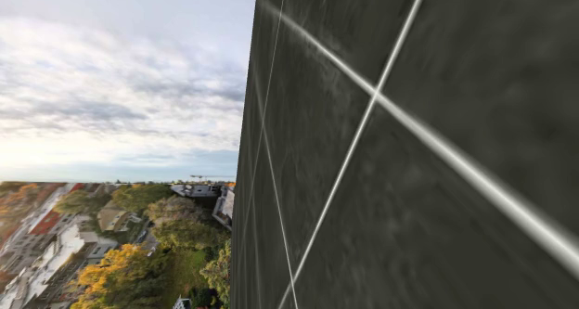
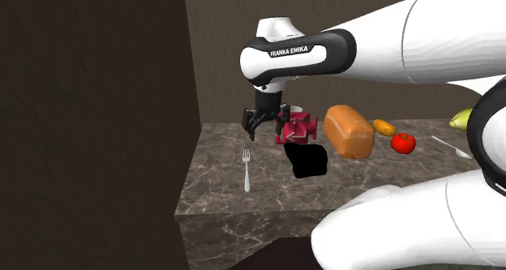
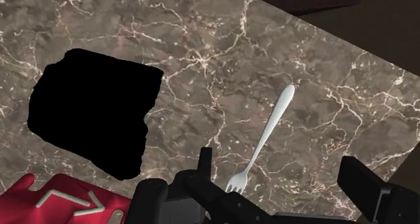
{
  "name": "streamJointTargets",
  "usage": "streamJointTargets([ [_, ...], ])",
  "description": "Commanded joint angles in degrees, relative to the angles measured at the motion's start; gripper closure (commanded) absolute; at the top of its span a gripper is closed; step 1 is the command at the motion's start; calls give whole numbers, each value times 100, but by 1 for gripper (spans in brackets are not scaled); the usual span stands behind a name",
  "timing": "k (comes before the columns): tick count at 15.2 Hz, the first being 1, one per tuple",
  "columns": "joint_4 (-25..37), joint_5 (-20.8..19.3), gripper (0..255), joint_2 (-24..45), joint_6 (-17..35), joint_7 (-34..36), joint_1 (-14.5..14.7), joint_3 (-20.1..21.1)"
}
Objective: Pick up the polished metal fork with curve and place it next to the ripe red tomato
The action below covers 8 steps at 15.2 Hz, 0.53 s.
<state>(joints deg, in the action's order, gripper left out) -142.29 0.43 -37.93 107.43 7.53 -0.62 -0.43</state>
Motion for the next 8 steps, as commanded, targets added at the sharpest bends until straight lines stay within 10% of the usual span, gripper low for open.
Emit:
streamJointTargets([
  [1, -26, 30, 0, 392, 443, 274, -61, 75],
  [8, 189, 35, 0, 1867, 1734, 1232, -271, 298],
])
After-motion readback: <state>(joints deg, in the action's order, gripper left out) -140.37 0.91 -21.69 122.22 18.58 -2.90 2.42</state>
